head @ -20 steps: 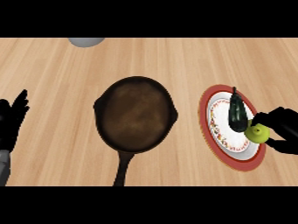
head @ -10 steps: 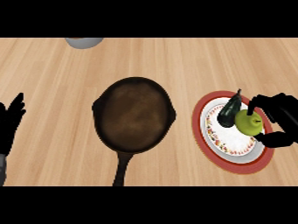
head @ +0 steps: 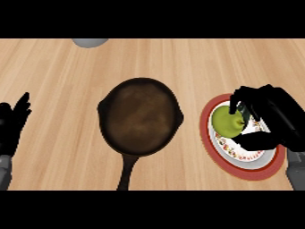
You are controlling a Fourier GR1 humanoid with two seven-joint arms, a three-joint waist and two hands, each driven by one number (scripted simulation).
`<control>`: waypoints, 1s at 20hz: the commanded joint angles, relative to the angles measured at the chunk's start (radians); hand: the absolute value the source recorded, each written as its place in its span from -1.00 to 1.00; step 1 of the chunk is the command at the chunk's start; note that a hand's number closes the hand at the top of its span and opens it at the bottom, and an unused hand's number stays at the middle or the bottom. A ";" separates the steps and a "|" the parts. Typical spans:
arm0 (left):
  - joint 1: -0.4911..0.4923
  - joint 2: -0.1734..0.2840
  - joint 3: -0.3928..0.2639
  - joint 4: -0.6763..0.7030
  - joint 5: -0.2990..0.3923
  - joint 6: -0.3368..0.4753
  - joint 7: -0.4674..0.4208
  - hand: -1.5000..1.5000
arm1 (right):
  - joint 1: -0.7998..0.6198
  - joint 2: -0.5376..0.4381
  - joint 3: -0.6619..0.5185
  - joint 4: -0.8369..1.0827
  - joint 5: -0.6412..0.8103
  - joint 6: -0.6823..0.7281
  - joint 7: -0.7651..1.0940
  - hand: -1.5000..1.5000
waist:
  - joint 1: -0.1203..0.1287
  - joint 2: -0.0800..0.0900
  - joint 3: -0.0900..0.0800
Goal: Pick the pear from the plate and place it in the pan
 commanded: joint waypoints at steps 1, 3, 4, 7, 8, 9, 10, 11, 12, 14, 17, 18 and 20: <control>-0.019 0.050 0.050 0.035 0.022 -0.070 -0.022 0.00 | -0.097 0.125 0.058 0.019 0.025 0.029 0.135 1.00 | 0.008 0.004 0.000; -0.058 -0.010 0.025 0.123 0.003 -0.045 -0.076 0.00 | -0.159 0.244 0.130 0.156 0.100 -0.061 0.154 1.00 | 0.014 0.009 0.000; -0.021 -0.017 0.001 -0.022 -0.012 -0.020 0.027 0.00 | -0.194 0.227 0.053 0.189 0.035 -0.020 0.133 1.00 | 0.015 0.004 0.001; -0.003 0.004 0.049 0.051 0.008 -0.067 -0.051 0.00 | -0.287 0.276 0.042 0.293 0.016 0.019 0.133 1.00 | 0.012 0.005 0.001; 0.005 -0.019 0.013 0.016 -0.021 -0.034 -0.046 0.00 | -0.305 0.371 0.100 0.357 0.068 -0.058 0.176 1.00 | 0.022 0.007 0.001; -0.040 -0.014 0.019 0.015 -0.014 -0.032 0.019 0.00 | -0.331 0.426 0.129 0.369 0.111 -0.088 0.232 1.00 | 0.019 0.006 0.001; -0.079 -0.015 0.009 0.009 -0.035 -0.017 0.043 0.00 | -0.394 0.408 0.054 0.501 0.073 -0.094 0.161 1.00 | 0.022 0.009 0.001; -0.074 -0.044 -0.007 0.041 -0.066 0.009 0.035 0.00 | -0.358 0.433 0.117 0.491 0.097 -0.138 0.191 1.00 | 0.014 0.007 0.001; -0.041 -0.052 -0.011 -0.001 -0.053 0.000 -0.006 0.00 | -0.444 0.434 0.083 0.619 0.071 -0.156 0.178 1.00 | 0.032 0.010 0.001; -0.044 -0.035 0.012 -0.009 -0.034 -0.025 0.028 0.00 | -0.472 0.436 0.170 0.683 0.034 -0.229 0.209 1.00 | 0.032 0.009 0.001; -0.059 -0.032 0.015 0.044 -0.052 -0.046 0.002 0.00 | -0.536 0.438 0.177 0.846 -0.019 -0.305 0.147 1.00 | 0.027 0.010 0.001; -0.056 -0.041 0.017 0.024 -0.047 -0.039 0.019 0.00 | -0.588 0.438 0.163 0.912 -0.052 -0.328 0.135 1.00 | 0.034 0.011 0.001; -0.054 -0.029 0.035 0.058 -0.030 -0.072 -0.037 0.00 | -0.596 0.439 0.243 0.997 -0.118 -0.410 0.116 1.00 | 0.046 0.014 0.001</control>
